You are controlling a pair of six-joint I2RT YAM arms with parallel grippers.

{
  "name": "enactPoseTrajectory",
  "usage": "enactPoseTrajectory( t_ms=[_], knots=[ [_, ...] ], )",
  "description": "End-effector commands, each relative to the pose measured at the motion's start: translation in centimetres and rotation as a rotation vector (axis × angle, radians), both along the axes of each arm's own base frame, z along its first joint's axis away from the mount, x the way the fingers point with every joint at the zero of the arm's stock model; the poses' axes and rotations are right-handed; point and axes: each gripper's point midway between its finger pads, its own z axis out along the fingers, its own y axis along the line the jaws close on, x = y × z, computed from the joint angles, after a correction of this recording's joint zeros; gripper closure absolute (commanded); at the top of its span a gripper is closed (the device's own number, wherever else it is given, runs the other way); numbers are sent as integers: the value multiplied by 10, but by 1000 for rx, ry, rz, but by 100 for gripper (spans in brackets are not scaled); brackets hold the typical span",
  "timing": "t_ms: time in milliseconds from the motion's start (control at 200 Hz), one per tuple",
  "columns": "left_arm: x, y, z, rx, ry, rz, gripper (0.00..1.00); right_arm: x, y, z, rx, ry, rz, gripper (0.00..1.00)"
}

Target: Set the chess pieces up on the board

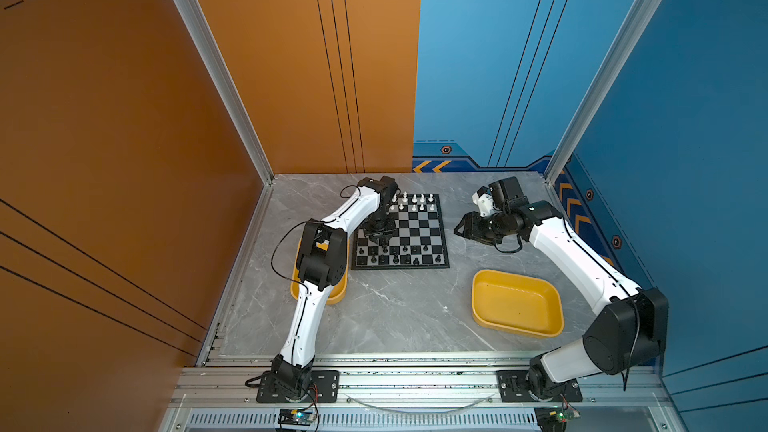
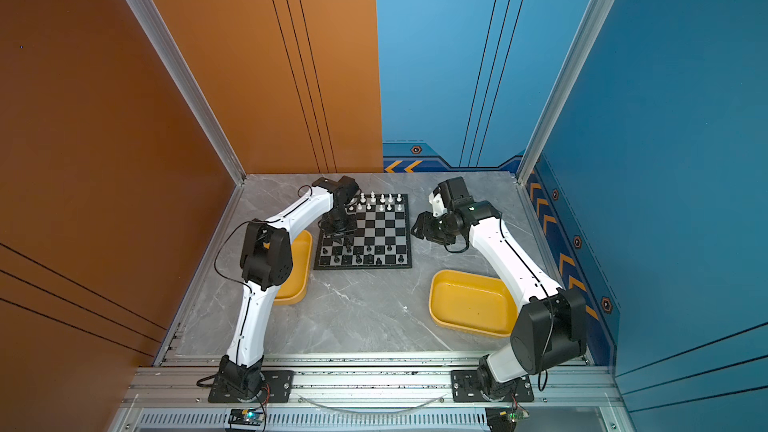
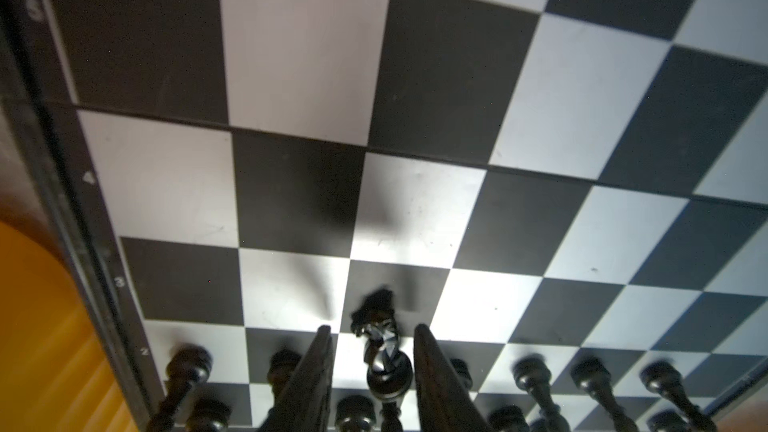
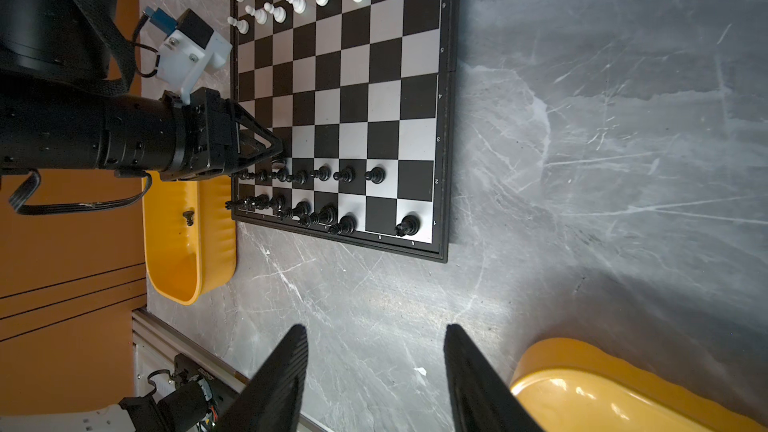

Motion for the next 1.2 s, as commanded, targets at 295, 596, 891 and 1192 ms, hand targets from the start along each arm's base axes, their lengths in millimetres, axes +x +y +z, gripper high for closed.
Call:
enactPoseTrajectory(
  t_ms=[295, 596, 891, 1192],
  knots=[
    [-10, -1, -20, 34, 58, -1, 68, -3, -6, 2, 7, -5, -2, 44],
    [-6, -4, -26, 30, 59, 5, 72, -2, -9, 2, 9, -6, -8, 44],
    [3, -10, -31, 19, 53, 12, 76, -2, -11, 3, 9, -6, -17, 44],
    [10, -11, -33, 12, 45, 22, 80, 0, -11, 3, 9, -6, -20, 44]
  ],
)
